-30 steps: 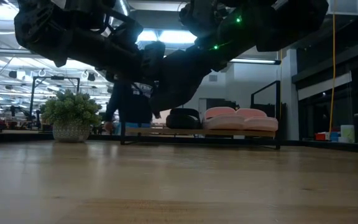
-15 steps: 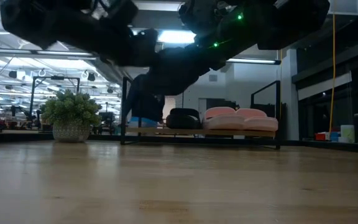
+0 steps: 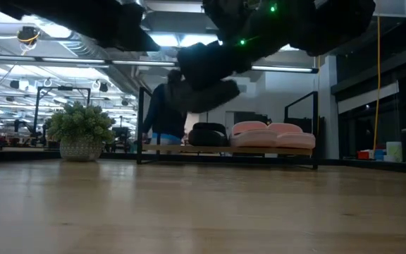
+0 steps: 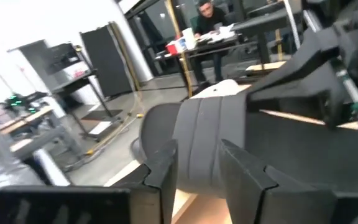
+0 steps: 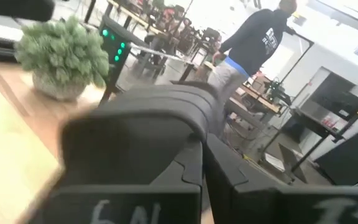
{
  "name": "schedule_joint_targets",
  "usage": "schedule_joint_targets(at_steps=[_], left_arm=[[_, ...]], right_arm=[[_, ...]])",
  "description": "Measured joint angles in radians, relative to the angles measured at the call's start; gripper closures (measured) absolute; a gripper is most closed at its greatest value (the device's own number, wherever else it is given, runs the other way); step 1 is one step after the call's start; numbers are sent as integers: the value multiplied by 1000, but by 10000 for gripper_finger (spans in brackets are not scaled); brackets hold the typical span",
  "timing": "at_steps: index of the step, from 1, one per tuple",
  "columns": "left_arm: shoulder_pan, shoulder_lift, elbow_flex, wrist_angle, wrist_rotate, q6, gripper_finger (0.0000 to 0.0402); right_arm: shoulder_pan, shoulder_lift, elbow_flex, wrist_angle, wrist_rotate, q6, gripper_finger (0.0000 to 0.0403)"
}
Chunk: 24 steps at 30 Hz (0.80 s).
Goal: Pick and place slides into the shelf
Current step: Put the black slides on the shelf
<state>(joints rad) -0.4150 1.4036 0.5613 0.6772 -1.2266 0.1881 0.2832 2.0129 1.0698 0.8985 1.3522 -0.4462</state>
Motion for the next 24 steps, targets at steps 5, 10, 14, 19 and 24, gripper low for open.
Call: schedule_joint_targets(at_steps=[5,10,14,19,24], left_arm=[[-73,-41,-1,-100,-85,-41,341],[-140,-67,-1,-179,-131,-74,396],[-183,-90,-2,-259,-184,-112,397],[-223,-124,-3,-386,-216,-198,396],[-252,-140,-3,-480,-249,-266,400]], right_arm=[[-6,0,0,129,-42,-95,397],[-44,0,0,261,-97,-170,397],[-80,-1,1,288,-99,-185,397],[-132,-1,28,286,-116,-182,397],[-177,-2,124,254,-184,-189,399]])
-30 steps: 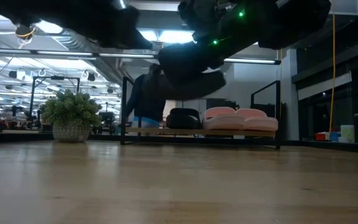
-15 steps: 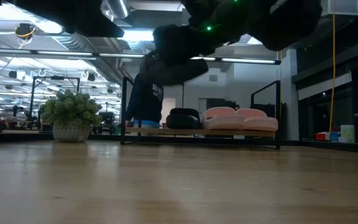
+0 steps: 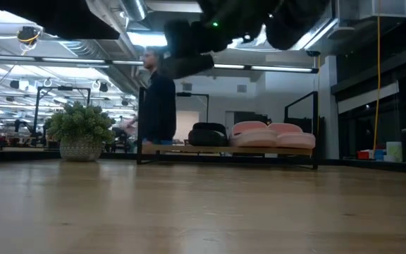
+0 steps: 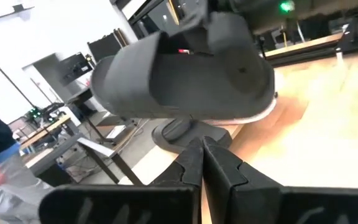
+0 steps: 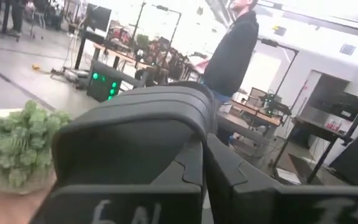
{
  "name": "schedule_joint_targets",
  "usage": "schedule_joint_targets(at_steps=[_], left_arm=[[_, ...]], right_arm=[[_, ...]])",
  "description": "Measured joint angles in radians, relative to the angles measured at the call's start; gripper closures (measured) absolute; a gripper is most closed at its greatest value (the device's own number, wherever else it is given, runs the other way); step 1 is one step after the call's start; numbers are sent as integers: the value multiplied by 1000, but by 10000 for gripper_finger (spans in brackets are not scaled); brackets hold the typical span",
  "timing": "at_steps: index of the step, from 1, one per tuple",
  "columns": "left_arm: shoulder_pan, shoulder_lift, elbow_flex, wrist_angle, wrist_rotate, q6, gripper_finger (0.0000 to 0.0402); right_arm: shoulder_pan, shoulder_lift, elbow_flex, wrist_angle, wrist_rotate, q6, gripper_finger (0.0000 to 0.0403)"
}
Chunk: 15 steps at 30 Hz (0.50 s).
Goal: Pick and place slides into the shelf
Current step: Put the black slides on the shelf
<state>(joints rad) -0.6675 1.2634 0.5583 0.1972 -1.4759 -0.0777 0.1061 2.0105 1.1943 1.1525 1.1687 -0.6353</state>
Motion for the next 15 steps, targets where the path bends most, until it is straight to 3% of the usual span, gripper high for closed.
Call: schedule_joint_targets(at_steps=[5,10,15], left_arm=[[-36,-9,0,-64,-27,-32,399],[-81,-10,0,-115,-95,-52,399],[-118,-36,0,-168,-96,-74,401]], right_arm=[[-58,0,115,-228,-4,23,399],[-102,0,214,-469,-7,139,399],[-139,0,299,-734,-80,314,399]])
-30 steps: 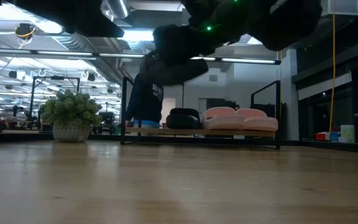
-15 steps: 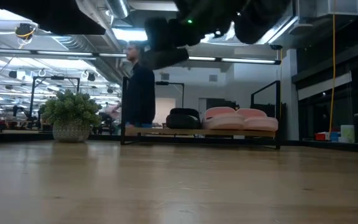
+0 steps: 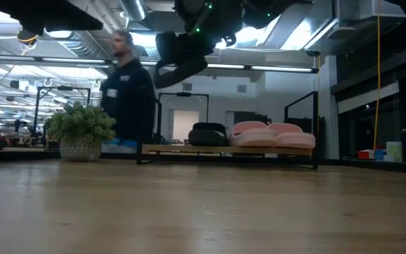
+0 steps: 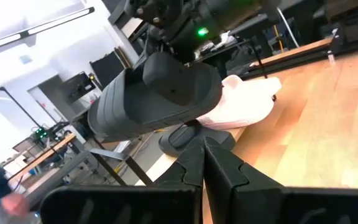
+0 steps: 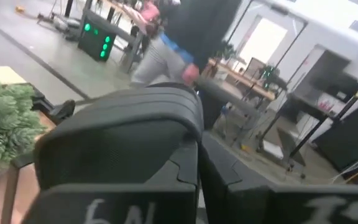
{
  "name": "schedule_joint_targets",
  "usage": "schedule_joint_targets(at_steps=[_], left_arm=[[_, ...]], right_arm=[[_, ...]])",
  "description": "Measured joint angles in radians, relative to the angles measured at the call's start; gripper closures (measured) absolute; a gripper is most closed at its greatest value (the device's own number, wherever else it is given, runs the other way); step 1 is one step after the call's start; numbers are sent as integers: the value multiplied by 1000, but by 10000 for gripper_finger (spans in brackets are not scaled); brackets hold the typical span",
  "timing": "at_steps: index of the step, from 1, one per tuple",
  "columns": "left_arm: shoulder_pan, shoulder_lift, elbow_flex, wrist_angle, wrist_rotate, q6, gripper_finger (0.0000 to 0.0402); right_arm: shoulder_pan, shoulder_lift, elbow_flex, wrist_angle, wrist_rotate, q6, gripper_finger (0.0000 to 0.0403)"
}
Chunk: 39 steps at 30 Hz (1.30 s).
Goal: Pick and place slides into the shelf
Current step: Put the black slides on the shelf
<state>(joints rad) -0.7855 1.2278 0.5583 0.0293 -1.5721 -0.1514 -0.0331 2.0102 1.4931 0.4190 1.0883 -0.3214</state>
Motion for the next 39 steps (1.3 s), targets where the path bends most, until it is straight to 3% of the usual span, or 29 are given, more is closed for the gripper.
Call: schedule_joint_targets(at_steps=[6,13,21,32,39], left_arm=[[-40,-54,0,-145,1,-127,401],[-78,-73,0,-311,22,-309,401],[-81,-73,0,-342,22,-341,401],[-81,-73,0,-351,21,-345,401],[-81,-73,0,-354,21,-364,401]], right_arm=[[-42,0,41,-220,-22,162,399],[-72,0,38,-242,-79,235,399],[-108,0,36,-363,-117,374,399],[-124,30,36,-368,-125,453,399],[-132,108,36,-227,-125,447,399]])
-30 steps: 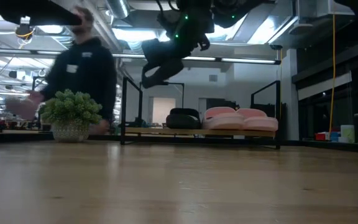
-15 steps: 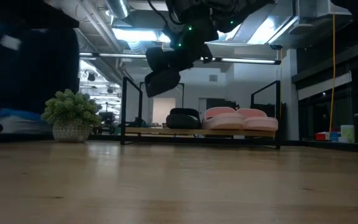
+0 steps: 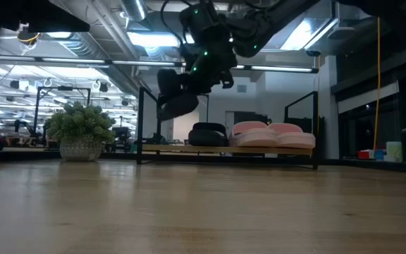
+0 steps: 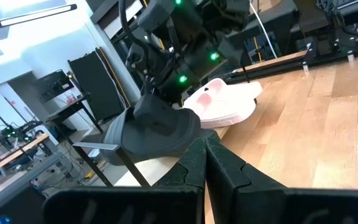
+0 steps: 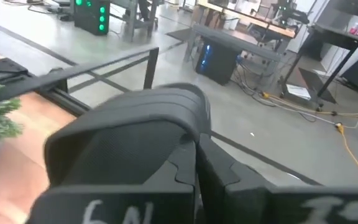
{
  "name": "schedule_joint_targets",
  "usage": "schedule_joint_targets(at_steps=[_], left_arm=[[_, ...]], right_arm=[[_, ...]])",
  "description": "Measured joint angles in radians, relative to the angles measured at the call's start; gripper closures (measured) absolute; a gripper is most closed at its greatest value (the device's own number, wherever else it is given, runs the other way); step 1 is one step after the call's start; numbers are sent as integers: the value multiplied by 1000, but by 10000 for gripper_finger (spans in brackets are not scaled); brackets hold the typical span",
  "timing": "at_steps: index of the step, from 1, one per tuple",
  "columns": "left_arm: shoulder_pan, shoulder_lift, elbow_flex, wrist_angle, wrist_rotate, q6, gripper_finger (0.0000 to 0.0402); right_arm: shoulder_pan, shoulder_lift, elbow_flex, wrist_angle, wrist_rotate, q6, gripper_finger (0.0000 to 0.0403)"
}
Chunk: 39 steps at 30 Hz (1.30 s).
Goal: Pick and place slides into the shelf
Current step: Put the black slides on the shelf
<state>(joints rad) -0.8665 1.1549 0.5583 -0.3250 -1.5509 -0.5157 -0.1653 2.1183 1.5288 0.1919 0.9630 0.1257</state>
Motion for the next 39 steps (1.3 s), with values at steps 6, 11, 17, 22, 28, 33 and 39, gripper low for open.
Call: schedule_joint_targets(at_steps=[6,11,17,22,28,33,39], left_arm=[[0,0,0,-8,0,0,401],[0,0,0,-17,0,-1,401],[0,0,0,-18,0,-1,401],[0,0,0,-18,0,-6,401],[0,0,0,-19,0,-6,401],[0,0,0,-19,0,-7,401],[0,0,0,-19,0,-7,401]], right_arm=[[-17,28,0,29,2,3,399],[-22,33,0,28,3,27,399],[-26,35,0,31,4,28,399],[-31,55,0,37,3,46,399],[-35,67,0,48,-6,53,399],[-37,74,0,59,-19,56,399],[-37,74,0,61,-26,57,399]])
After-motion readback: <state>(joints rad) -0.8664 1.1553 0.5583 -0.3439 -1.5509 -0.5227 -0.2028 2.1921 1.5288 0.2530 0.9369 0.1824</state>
